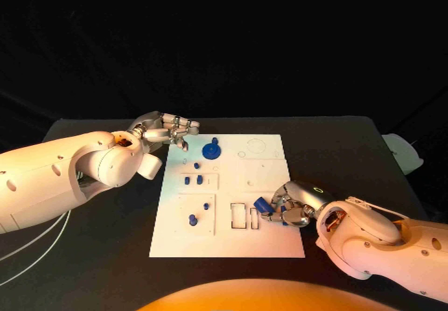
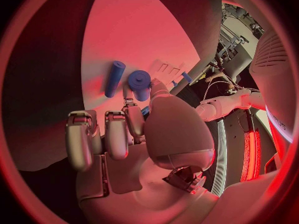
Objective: Assemble the parts on the task board
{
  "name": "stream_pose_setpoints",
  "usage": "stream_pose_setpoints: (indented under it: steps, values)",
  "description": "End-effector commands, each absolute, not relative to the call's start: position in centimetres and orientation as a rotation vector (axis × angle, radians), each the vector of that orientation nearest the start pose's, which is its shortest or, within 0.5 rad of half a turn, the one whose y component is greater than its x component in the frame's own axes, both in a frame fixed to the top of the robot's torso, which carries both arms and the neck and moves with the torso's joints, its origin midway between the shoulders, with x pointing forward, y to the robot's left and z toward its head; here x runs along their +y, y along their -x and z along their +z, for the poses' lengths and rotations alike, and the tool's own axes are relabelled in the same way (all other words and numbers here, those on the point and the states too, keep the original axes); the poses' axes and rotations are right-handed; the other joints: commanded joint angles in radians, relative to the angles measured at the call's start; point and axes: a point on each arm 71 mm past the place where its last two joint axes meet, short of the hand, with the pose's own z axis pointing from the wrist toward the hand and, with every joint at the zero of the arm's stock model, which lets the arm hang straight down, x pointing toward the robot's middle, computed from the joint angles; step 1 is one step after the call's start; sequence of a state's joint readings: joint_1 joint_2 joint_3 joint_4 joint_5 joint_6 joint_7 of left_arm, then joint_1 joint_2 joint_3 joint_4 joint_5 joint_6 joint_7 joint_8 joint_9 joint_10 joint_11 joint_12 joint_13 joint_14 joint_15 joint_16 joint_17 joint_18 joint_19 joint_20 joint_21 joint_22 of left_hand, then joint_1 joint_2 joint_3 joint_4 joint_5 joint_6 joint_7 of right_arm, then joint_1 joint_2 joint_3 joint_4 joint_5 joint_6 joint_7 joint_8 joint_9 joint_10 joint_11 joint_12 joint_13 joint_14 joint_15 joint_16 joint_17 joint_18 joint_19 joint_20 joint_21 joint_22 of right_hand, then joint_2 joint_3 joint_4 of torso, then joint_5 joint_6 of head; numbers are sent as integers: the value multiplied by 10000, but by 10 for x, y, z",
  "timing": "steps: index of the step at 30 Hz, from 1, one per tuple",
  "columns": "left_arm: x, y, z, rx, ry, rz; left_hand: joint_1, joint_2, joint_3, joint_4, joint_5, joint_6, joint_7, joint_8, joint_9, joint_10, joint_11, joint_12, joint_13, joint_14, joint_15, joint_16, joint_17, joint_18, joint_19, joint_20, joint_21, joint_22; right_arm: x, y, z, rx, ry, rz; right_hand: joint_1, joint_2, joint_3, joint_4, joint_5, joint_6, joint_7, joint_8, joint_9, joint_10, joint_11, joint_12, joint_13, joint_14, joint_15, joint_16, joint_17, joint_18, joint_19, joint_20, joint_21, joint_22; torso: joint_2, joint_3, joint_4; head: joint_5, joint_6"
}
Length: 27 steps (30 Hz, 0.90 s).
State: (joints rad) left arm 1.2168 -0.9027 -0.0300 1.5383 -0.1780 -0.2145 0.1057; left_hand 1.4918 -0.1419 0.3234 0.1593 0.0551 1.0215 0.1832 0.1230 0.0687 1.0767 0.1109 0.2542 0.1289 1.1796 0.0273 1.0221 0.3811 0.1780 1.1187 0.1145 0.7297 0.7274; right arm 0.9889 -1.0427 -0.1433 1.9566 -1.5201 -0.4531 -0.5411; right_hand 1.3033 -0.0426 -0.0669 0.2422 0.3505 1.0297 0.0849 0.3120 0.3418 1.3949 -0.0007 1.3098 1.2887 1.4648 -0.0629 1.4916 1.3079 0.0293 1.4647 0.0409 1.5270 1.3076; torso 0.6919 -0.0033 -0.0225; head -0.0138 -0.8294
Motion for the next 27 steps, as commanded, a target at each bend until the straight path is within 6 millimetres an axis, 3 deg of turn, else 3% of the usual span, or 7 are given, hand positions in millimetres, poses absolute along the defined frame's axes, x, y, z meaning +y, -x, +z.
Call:
stream_pose_setpoints:
  steps: [1, 4, 15, 20, 27]
  values:
    - [225, -485, -181, 17397, 10274, -13885, -26, 44, -14, -19, -20, -69, 19, 33, -1, -56, 12, 44, 11, -46, 22, -39, -14, 63, 33, 7, -33, -10, -200, -339, -263, 19371, -1624, 4935, 308, 187, 168, -176, 93, 59, -139, 111, 108, 65, -47, 61, 41, 793, -85, 52, 1272, -212, 958, -43, 58, 2525, -6, 0, -5, -8, -13]
    - [225, -485, -182, 17401, 10278, -13880, -19, 44, -13, -26, -19, -74, 17, 34, -1, -64, 11, 51, 12, -47, 21, -40, -15, 63, 35, 7, -37, -14, -200, -337, -259, 19125, -2198, 5212, 391, 217, 249, -188, 447, 161, -192, 152, 149, 137, -91, 133, 149, 818, -118, 122, 1393, -236, 989, -71, 172, 2557, -8, 0, -3, -24, -13]
    - [225, -485, -183, 17397, 10293, -13871, -6, 47, -9, -37, -19, -79, 14, 37, -1, -73, 9, 62, 14, -48, 20, -40, -16, 64, 38, 7, -42, -19, -195, -330, -244, 18755, -3574, 6118, 342, 206, 302, -88, 776, 272, -253, 169, 197, 217, -145, 194, 257, 834, -165, 173, 1476, -260, 1019, -115, 282, 2588, -3, -10, 5, -29, 26]
    - [225, -484, -183, 17426, 10284, -13893, 6, 53, -5, -47, -19, -81, 14, 40, -1, -80, 7, 74, 16, -49, 18, -40, -17, 65, 41, 6, -47, -24, -190, -329, -244, 18897, -3553, 6249, 338, 188, 312, -72, 845, 274, -254, 160, 202, 227, -149, 200, 274, 834, -170, 177, 1482, -261, 1021, -121, 288, 2590, 8, -9, 12, -35, 93]
    - [225, -484, -183, 17432, 10280, -13899, 6, 53, -5, -47, -19, -81, 14, 40, -1, -80, 7, 74, 16, -49, 18, -40, -17, 65, 41, 6, -47, -24, -174, -329, -251, 19836, -3166, 6437, 147, 133, 252, 96, 787, 286, -236, 133, 218, 236, -134, 185, 289, 833, -162, 180, 1483, -261, 1020, -126, 287, 2589, 13, -8, 13, 5, 74]
